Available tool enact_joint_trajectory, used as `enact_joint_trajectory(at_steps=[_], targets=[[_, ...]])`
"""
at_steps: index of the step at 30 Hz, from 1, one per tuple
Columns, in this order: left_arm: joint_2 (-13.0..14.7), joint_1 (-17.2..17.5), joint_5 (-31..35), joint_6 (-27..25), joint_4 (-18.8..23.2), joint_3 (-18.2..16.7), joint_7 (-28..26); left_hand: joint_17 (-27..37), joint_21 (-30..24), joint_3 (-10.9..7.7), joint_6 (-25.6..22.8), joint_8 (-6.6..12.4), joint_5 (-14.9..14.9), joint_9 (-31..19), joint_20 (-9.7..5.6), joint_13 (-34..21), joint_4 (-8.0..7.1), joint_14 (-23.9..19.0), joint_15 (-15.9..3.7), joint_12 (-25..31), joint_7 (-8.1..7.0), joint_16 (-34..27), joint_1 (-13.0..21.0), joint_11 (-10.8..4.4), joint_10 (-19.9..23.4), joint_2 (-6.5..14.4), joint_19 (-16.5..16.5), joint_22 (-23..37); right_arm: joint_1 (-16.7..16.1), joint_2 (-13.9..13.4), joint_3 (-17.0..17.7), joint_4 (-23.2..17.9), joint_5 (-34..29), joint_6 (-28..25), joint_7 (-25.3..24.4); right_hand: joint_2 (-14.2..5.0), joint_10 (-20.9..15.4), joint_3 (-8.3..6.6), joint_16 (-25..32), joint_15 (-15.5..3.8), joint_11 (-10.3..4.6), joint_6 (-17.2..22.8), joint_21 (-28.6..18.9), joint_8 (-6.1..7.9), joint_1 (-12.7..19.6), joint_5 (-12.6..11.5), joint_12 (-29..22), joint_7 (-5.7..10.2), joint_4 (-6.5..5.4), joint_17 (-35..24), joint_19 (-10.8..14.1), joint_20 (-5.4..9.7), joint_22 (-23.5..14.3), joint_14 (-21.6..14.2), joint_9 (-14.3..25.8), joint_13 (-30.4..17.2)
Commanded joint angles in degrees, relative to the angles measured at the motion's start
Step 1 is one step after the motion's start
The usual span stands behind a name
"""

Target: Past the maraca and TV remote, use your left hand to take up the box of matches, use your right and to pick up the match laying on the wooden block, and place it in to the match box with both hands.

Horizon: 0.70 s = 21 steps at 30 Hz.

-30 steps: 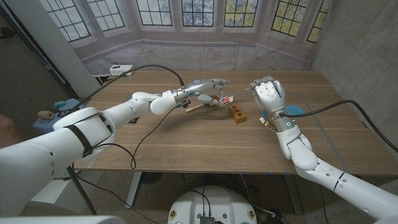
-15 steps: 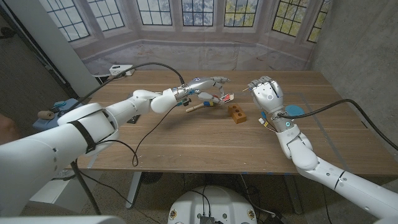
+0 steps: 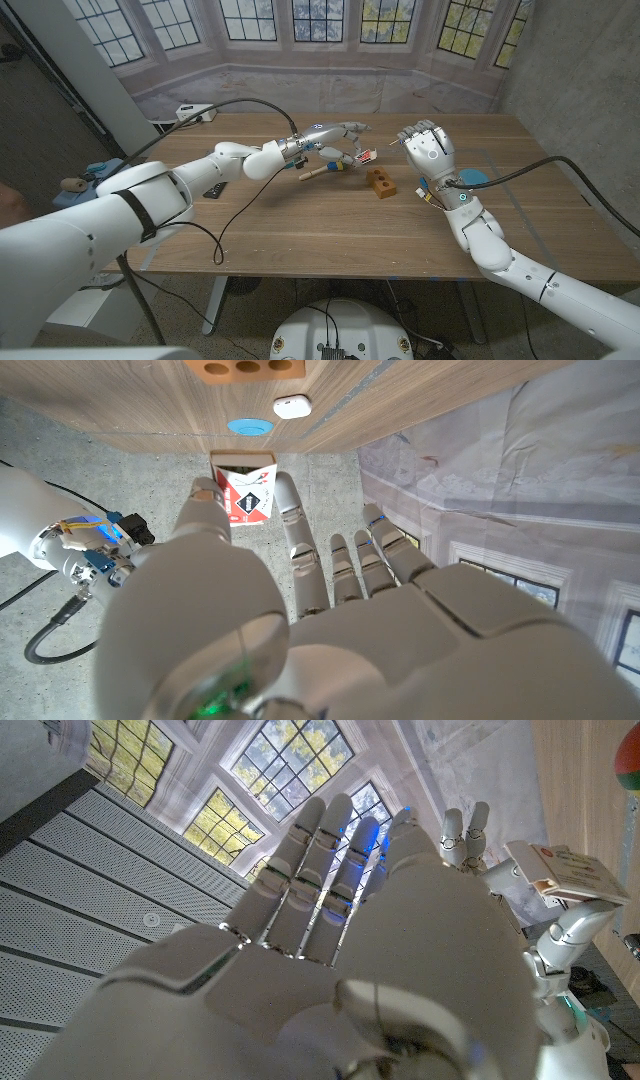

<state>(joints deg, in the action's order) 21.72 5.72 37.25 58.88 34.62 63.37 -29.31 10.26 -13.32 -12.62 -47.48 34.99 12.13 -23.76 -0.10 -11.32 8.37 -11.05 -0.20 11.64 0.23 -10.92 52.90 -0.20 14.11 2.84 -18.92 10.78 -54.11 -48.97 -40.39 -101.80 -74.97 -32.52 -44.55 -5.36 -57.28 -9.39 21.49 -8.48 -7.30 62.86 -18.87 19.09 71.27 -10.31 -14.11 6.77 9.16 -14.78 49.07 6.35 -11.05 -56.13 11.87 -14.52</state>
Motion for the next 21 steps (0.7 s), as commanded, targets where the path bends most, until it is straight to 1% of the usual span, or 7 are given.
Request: enact_joint_trajectory(at_steps=[1,8,21], targets=[[-0.5,-0.7,-0.46,0.5,-0.63,0.66,0.3,0.15,0.26,0.09,0.14,0.45,0.4,-0.16,-0.06,-0.08,-0.06,0.09,0.11,0.0,-0.09,0.09,1.41,0.04,-0.22,2.0,0.2,0.31,0.4,-0.4,0.07,-0.34,-1.26,0.09,-0.02,-0.08,-0.39,0.1,0.08,-5.18,-0.38,0.67,-0.36,0.07,0.84,-0.19,0.04,-0.01,-0.26,-0.32,-0.55,4.38,-0.31,-0.36,0.27,-0.23],[-0.73,-0.9,-0.98,0.52,-0.39,0.43,0.68,0.14,0.26,0.13,0.18,0.46,0.41,-0.14,-0.15,-0.08,-0.05,0.08,0.12,0.0,-0.07,0.1,1.37,0.08,-0.23,1.95,0.21,0.31,0.46,-0.05,0.1,-0.05,-1.35,0.16,-0.49,-0.11,-0.39,0.17,0.01,-5.19,-0.42,0.78,-0.38,0.04,0.87,-0.2,0.11,0.13,-0.32,-0.35,-0.8,4.52,-0.33,-0.31,0.26,-0.25],[-1.64,-1.16,-0.55,1.1,-0.16,0.61,-0.36,0.13,0.27,0.18,0.07,0.51,0.38,-0.03,-0.14,-0.08,-0.04,0.09,0.09,0.02,-0.08,0.11,1.32,0.08,-0.22,1.88,0.28,0.31,0.63,0.27,0.03,-0.36,-1.68,0.12,-0.05,-0.17,-0.51,0.23,-0.07,-5.22,-0.38,0.88,-0.46,-0.04,1.04,-0.22,0.19,0.15,-0.35,-0.43,-1.04,4.54,-0.34,-0.32,0.23,-0.25]])
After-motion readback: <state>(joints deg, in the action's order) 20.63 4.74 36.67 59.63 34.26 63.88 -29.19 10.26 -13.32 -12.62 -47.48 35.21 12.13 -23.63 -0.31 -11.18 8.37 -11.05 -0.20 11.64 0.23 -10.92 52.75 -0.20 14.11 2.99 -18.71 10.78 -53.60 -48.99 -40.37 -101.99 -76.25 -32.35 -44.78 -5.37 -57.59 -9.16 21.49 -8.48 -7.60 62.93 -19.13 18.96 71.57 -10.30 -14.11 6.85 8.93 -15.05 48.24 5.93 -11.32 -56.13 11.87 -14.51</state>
